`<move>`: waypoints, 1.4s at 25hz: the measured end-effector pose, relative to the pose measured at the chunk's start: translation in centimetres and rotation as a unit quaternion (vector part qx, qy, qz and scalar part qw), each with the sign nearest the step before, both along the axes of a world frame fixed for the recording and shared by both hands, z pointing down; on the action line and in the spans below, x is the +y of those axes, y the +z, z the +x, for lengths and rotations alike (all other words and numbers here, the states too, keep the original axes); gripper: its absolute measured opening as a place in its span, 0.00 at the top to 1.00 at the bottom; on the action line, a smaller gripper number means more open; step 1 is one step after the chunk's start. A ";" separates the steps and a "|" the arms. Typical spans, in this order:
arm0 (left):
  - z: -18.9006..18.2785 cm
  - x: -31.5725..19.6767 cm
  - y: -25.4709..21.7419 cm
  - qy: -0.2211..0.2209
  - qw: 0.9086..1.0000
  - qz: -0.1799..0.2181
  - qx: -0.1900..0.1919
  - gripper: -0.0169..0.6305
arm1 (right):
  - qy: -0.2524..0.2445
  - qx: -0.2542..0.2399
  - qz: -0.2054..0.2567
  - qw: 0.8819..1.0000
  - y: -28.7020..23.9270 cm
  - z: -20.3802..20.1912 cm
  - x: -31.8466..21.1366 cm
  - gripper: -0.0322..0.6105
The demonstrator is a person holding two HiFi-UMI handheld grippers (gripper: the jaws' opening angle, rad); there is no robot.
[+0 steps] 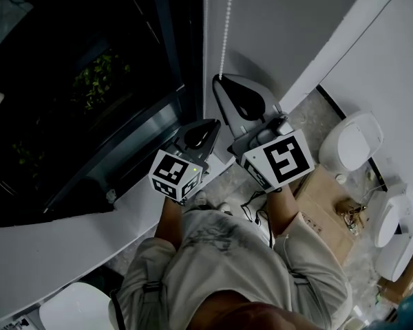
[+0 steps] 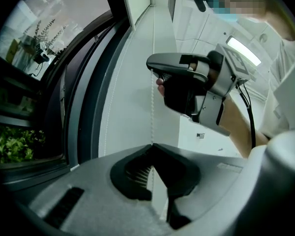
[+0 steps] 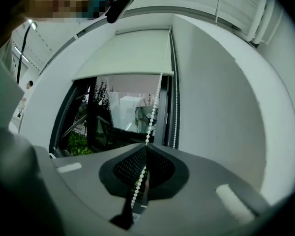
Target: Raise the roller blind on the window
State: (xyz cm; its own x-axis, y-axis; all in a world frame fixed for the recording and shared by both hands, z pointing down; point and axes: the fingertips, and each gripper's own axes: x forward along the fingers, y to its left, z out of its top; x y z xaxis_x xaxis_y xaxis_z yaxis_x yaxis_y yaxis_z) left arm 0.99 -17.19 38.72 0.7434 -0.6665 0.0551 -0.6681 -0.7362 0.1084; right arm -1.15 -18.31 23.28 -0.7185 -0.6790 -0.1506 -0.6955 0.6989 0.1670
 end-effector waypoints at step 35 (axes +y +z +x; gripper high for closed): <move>0.6 -0.3 10.3 0.002 0.995 -0.096 -0.026 0.96 | 0.032 0.038 -0.031 0.998 9.1 0.6 0.0 0.94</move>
State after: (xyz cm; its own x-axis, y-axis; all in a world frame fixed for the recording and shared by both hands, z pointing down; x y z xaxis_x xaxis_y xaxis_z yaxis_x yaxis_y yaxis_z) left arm 1.63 -17.51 49.03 0.7383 -0.6376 0.2197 -0.6741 -0.7077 0.2114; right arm -0.58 -18.28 32.35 -0.6813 -0.7300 -0.0539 -0.7260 0.6643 0.1779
